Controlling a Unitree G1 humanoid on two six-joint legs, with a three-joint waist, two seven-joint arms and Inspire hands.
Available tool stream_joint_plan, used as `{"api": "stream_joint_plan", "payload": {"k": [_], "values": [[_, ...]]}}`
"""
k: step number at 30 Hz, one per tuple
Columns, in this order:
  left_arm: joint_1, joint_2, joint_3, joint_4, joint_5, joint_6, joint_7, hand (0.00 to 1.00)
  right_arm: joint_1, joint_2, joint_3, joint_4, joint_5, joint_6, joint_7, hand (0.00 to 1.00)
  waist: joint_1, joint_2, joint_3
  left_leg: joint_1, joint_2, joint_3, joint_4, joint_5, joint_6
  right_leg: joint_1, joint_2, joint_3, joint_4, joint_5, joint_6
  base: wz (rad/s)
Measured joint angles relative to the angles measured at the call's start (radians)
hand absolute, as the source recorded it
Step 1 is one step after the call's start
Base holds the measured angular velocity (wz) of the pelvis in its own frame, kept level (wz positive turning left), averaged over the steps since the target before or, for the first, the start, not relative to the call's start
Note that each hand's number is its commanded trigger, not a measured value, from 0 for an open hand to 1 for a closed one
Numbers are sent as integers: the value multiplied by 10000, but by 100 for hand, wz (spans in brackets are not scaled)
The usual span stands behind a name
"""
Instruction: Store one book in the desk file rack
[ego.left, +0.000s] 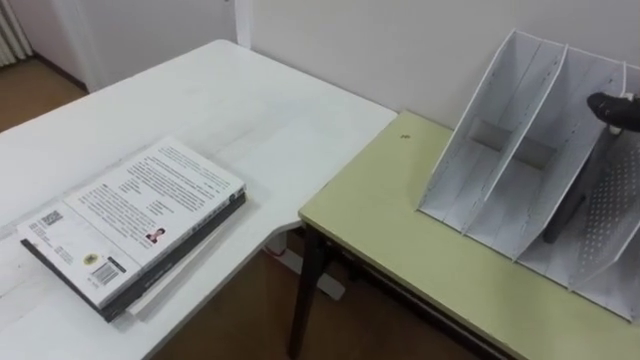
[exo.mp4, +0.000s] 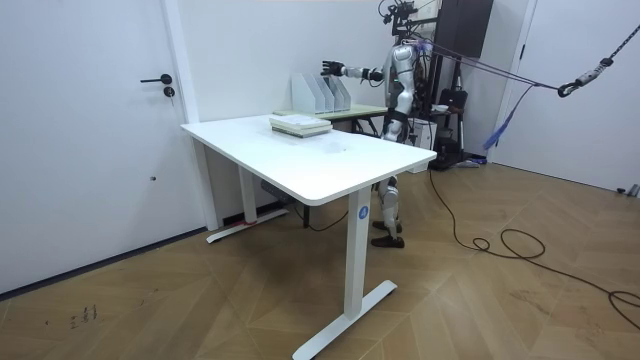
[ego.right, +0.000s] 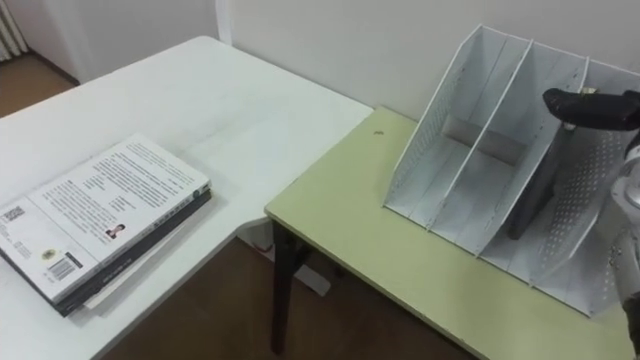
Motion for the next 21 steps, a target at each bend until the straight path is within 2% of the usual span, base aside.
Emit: {"api": "stream_joint_plan", "payload": {"k": [6,9,11,15,21], "values": [[1,104,15,-14,14,-44,25,0,-31,0,137,-837,-3,2,-79,0,-30,-41,34,-120,-32,9,-28,12,21,-88,-9,36,-1,-2,3,0],[-10,116,12,38,43,-116,-12,0,-30,0,148,-2099,2,-84,-177,0,-55,-26,42,-111,-23,7,-45,11,20,-78,8,57,-13,-2,4,0],[-13,121,4,77,66,-218,-14,0,-30,0,191,-2702,5,-400,-206,0,-35,-29,50,-94,-25,24,-34,12,20,-45,5,50,-24,-2,4,4],[-11,106,22,55,90,-250,-1,0,-24,2,198,-3920,-18,-401,-184,0,-53,5,105,-114,-35,-4,-49,12,22,-101,-3,102,-33,-8,14,1],[-45,27,183,230,476,-340,145,0,-21,3,186,-6501,-48,-408,339,0,-96,67,92,-139,-25,-2,-70,11,22,-87,15,142,-31,-8,14,0]]}}
